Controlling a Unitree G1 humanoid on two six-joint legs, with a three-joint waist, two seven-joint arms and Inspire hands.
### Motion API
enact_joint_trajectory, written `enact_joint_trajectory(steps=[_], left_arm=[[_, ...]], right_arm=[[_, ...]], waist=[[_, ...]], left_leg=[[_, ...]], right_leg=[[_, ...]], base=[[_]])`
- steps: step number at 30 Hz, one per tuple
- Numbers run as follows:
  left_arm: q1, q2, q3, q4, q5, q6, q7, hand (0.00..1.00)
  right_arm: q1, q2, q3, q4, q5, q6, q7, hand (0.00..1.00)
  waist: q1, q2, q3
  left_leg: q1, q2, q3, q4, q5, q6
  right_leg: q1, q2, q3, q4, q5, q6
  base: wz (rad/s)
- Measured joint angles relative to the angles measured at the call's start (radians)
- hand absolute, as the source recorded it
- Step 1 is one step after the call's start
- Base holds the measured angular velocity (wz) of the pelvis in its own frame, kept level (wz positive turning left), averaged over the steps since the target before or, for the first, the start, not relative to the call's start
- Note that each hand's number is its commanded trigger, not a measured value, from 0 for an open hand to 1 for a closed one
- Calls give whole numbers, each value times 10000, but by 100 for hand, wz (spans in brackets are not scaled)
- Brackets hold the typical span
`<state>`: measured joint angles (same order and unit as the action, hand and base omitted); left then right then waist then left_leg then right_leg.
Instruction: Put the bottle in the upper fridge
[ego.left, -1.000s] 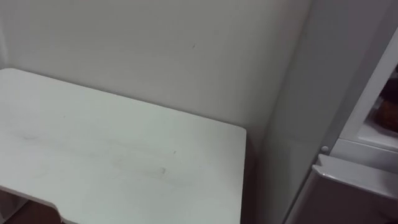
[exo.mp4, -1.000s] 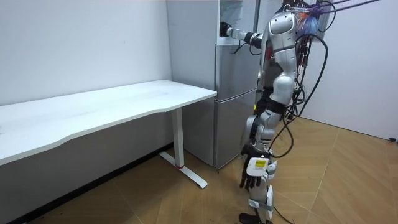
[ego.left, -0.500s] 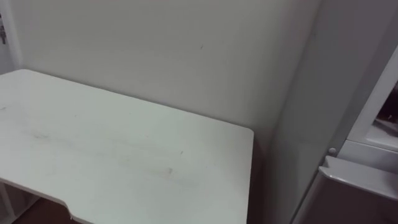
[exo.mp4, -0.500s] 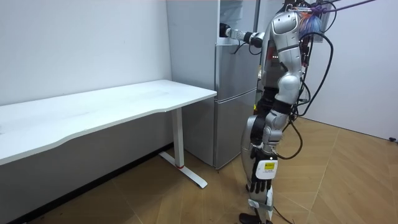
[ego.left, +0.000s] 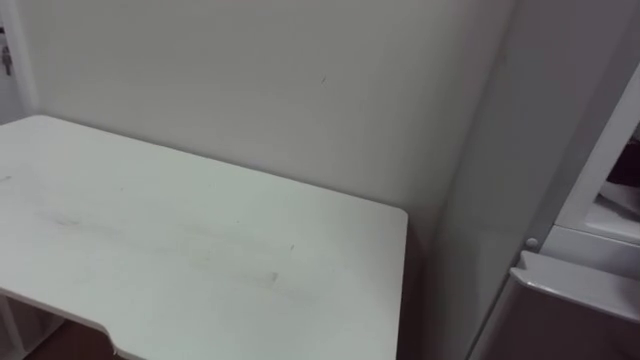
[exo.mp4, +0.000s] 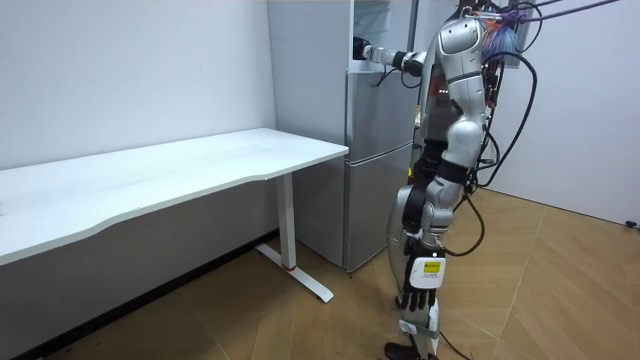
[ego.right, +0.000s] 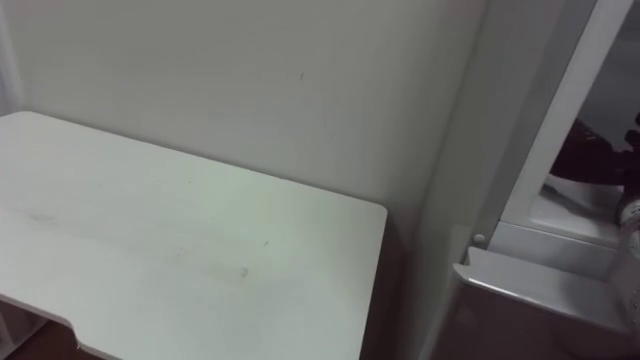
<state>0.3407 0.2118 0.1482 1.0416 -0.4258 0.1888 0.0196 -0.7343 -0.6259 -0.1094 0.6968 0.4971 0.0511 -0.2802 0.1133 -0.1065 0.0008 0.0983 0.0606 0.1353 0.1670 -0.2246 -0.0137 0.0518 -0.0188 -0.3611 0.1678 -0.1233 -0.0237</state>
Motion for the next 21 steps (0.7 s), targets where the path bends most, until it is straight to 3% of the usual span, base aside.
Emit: enact_joint_trajectory(steps=[5,9,13,21], left_arm=[[-5,-7,-137,-6,27,-2,124,0],[-124,-22,-348,-17,-15,-47,211,0],[-225,-42,-360,-116,-1,-441,279,0],[-371,-68,-347,-19,21,-784,84,0]], right_arm=[[157,85,-5,-653,-229,101,-129,0],[207,434,66,-1616,-211,151,-577,0],[669,659,94,-2734,-394,169,-943,0],[1348,764,67,-4550,-691,170,-1326,0]], waist=[[-47,68,3],[-294,199,-23],[-332,250,-53],[-646,255,-58]], left_leg=[[-2,-3,18,-11,0,0],[21,-15,32,10,7,0],[11,4,187,0,13,-7],[-6,-7,265,-63,11,-3]], right_leg=[[-19,14,26,3,-2,-1],[-16,10,32,-5,-1,-1],[-110,23,92,1,-4,-6],[-181,-1,7,5,-5,-5]], base=[[-1],[-1],[-8],[-3]])
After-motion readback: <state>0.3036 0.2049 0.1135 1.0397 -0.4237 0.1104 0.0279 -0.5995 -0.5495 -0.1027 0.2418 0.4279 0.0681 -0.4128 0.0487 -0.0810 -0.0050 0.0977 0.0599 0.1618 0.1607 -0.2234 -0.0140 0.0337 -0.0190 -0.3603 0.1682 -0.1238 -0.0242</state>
